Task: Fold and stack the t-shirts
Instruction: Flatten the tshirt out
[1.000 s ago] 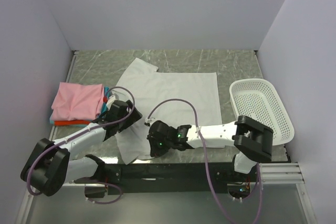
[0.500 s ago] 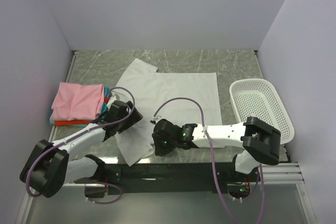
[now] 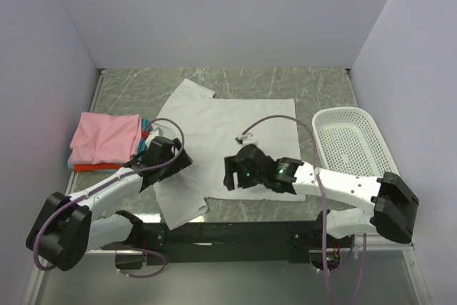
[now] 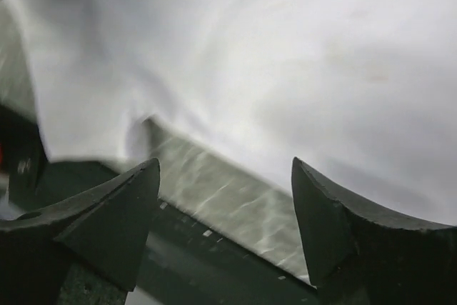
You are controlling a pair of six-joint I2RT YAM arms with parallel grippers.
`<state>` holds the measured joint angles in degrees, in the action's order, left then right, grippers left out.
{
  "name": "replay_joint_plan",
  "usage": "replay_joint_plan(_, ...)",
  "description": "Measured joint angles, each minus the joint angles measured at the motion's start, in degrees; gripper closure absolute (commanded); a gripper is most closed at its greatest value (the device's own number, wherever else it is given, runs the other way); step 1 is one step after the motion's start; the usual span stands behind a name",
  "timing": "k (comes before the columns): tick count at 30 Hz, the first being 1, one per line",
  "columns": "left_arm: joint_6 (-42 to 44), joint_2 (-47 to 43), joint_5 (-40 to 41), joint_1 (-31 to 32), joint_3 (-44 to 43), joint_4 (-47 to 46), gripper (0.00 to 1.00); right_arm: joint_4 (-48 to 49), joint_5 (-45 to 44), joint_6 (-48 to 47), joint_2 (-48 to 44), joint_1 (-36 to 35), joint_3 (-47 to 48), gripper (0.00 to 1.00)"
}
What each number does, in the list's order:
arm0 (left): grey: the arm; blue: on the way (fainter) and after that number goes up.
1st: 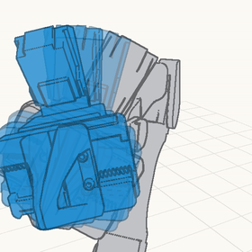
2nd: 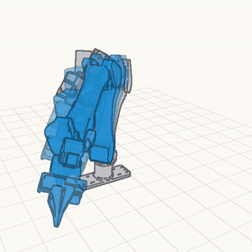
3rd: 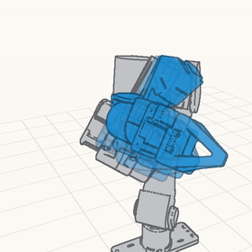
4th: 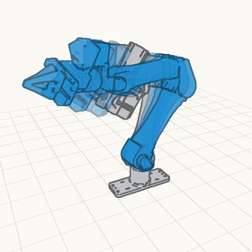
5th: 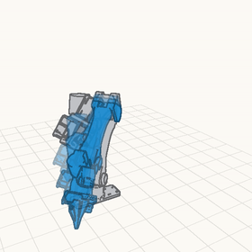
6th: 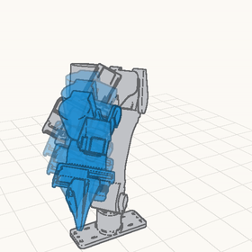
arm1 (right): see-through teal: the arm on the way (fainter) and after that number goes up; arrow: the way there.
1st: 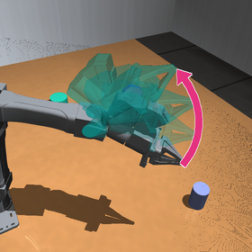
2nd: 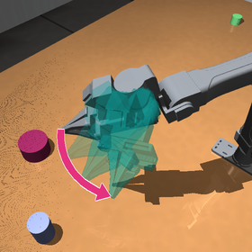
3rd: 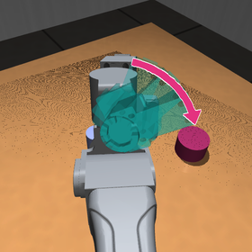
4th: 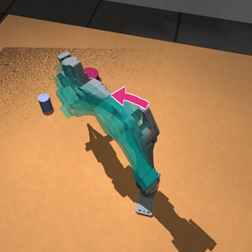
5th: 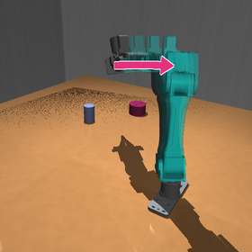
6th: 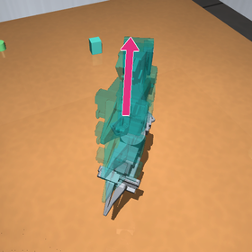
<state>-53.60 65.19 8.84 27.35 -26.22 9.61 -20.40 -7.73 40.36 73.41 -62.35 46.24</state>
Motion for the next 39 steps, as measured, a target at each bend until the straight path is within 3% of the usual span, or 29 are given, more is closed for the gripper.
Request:
replay_joint_plan(10,2.19,-0.44,2.08,0.0,-7.37,4.07,0.01,-1.95,-2.21,-5.16,-4.02,26.05,-1.33,0.11)
replay_joint_plan(16,4.55,6.23,5.42,-0.52,-15.74,4.09,0.01,-1.99,-0.39,-8.17,3.52,39.32,3.8,0.09)
replay_joint_plan(29,12.17,42.32,2.86,-8.37,-41.27,3.58,0.01,-3.67,-0.96,-13.73,30.97,44.59,27.28,0.08)
replay_joint_plan(39,13.55,48.72,-1.36,-9.7,-50.07,4.07,0.01,-8.22,3.08,-15.39,43.76,48.35,37.51,0.09)
